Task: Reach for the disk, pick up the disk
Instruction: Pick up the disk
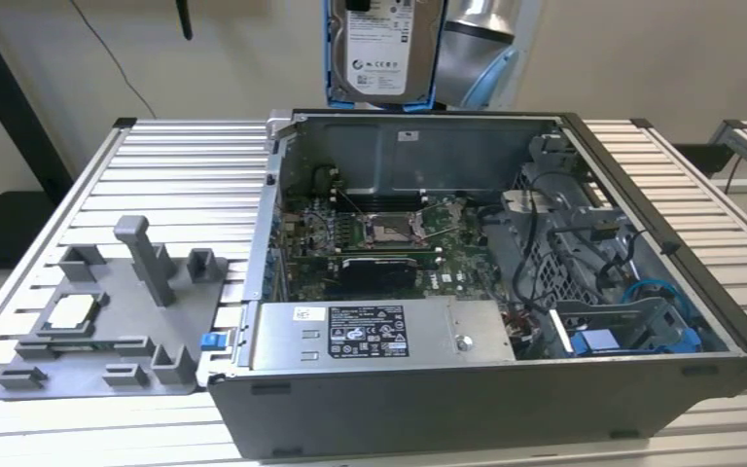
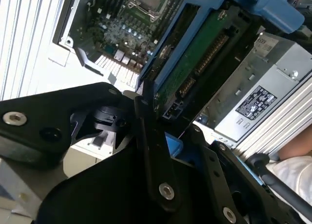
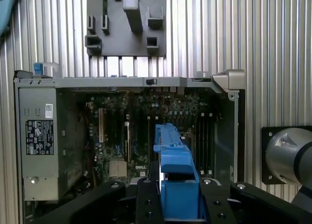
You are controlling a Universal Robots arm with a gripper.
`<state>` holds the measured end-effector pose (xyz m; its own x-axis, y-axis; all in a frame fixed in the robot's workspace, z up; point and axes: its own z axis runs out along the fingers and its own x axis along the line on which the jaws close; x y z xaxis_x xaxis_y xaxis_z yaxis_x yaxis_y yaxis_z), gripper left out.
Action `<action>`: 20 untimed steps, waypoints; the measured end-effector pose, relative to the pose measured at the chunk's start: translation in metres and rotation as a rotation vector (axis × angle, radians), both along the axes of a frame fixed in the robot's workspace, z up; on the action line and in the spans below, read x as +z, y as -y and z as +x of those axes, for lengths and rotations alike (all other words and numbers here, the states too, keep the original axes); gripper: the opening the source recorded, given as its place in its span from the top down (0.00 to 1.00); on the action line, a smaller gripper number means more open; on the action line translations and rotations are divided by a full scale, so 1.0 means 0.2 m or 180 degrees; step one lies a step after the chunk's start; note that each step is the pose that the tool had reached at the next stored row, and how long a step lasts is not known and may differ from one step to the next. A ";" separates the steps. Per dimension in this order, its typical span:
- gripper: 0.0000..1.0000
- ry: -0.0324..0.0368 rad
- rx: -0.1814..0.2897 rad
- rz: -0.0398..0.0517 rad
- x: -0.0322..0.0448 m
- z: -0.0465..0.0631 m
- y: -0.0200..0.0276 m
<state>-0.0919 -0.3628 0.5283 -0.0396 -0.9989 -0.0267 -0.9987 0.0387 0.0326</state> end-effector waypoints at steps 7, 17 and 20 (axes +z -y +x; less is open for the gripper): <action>1.00 0.0000 0.0000 0.0000 -0.005 0.05 0.000; 1.00 0.0000 0.0000 0.0000 -0.012 0.11 0.000; 1.00 0.0000 0.0000 0.0000 -0.014 0.13 0.000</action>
<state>-0.0653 -0.3628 0.5254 -0.0396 -0.9989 -0.0267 -0.9987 0.0387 0.0325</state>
